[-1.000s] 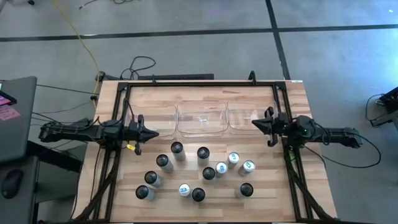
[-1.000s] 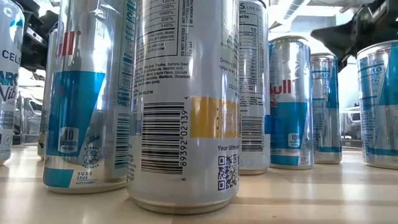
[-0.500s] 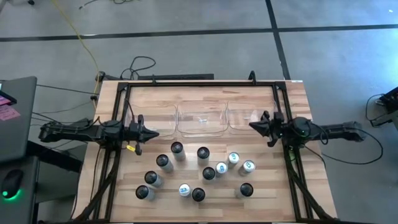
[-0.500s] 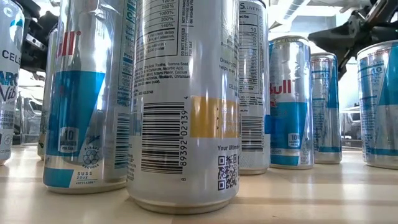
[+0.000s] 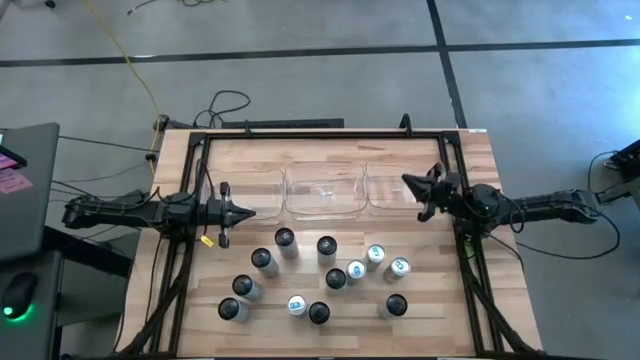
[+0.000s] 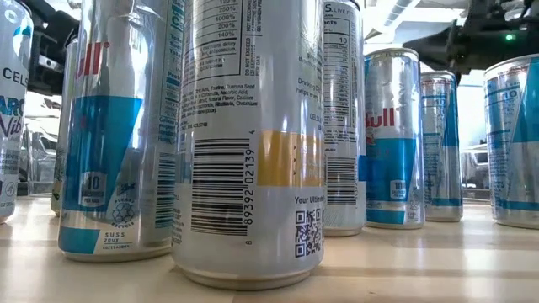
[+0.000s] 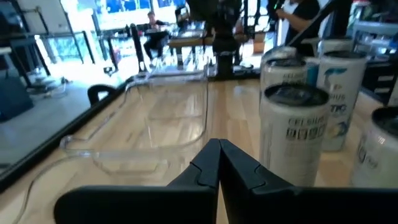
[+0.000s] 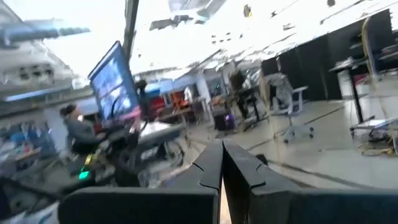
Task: Sort soda cans
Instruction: Put the green soda can into the left transparent bin
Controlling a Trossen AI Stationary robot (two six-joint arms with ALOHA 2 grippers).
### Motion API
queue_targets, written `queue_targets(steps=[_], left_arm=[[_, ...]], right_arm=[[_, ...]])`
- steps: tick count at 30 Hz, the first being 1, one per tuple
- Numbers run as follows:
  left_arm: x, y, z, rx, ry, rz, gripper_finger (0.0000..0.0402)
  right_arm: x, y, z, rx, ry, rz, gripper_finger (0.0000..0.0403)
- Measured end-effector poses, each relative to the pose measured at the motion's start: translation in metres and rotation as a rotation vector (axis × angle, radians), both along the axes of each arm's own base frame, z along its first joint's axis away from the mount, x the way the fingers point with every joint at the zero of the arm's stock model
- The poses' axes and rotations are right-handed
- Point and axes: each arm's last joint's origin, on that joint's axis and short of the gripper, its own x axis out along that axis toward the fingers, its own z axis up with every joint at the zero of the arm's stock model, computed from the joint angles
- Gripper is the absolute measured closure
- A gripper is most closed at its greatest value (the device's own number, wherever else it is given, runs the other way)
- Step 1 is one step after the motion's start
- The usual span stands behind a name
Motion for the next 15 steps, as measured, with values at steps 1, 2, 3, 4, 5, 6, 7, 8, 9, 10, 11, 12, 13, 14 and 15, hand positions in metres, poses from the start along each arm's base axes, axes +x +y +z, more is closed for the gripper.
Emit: queue_targets(steps=[1, 2, 3, 4, 5, 6, 7, 8, 9, 10, 11, 12, 13, 14, 15], left_arm=[[0.000, 0.000, 0.000, 0.001, 0.002, 0.000, 0.0393], [0.000, 0.000, 0.000, 0.009, 0.003, 0.000, 0.0389], [0.000, 0.000, 0.000, 0.026, 0.005, 0.006, 0.0385], [0.000, 0.001, 0.000, 0.047, 0.007, 0.021, 0.0381], [0.000, 0.001, 0.000, 0.063, 0.005, 0.045, 0.0378], [0.000, 0.002, 0.001, 0.068, -0.003, 0.067, 0.0374], [0.000, 0.003, 0.002, 0.071, -0.007, 0.087, 0.0372], [-0.001, 0.003, 0.002, 0.071, -0.006, 0.099, 0.0369], [-0.001, 0.003, 0.002, 0.073, -0.001, 0.110, 0.0366], [-0.001, 0.004, 0.002, 0.096, 0.001, 0.118, 0.0363], [-0.001, 0.004, 0.003, 0.144, -0.003, 0.133, 0.0360], [-0.001, 0.005, 0.005, 0.183, -0.009, 0.154, 0.0357], [-0.001, 0.006, 0.006, 0.195, -0.019, 0.179, 0.0352], [-0.001, 0.006, 0.008, 0.183, -0.036, 0.200, 0.0347], [-0.001, 0.006, 0.009, 0.159, -0.050, 0.207, 0.0341]], right_arm=[[0.000, -0.001, 0.001, -0.004, -0.007, -0.007, 0.0369], [-0.001, -0.002, 0.001, -0.018, -0.008, -0.021, 0.0369], [-0.001, -0.004, 0.002, -0.037, -0.004, -0.040, 0.0369], [-0.002, -0.005, 0.002, -0.056, 0.004, -0.057, 0.0369], [-0.002, -0.006, 0.003, -0.077, 0.012, -0.077, 0.0369], [-0.002, -0.008, 0.003, -0.090, 0.019, -0.092, 0.0369], [-0.002, -0.008, 0.002, -0.103, 0.033, -0.093, 0.0369], [-0.001, -0.009, 0.000, -0.126, 0.059, -0.082, 0.0369], [0.000, -0.010, -0.002, -0.152, 0.090, -0.074, 0.0369], [0.000, -0.011, -0.003, -0.169, 0.115, -0.063, 0.0369], [0.001, -0.013, -0.005, -0.172, 0.131, -0.055, 0.0369], [0.002, -0.015, -0.007, -0.162, 0.142, -0.043, 0.0369], [0.002, -0.016, -0.008, -0.146, 0.144, -0.024, 0.0369], [0.003, -0.017, -0.009, -0.127, 0.143, -0.004, 0.0369], [0.003, -0.017, -0.010, -0.112, 0.146, 0.017, 0.0369]])
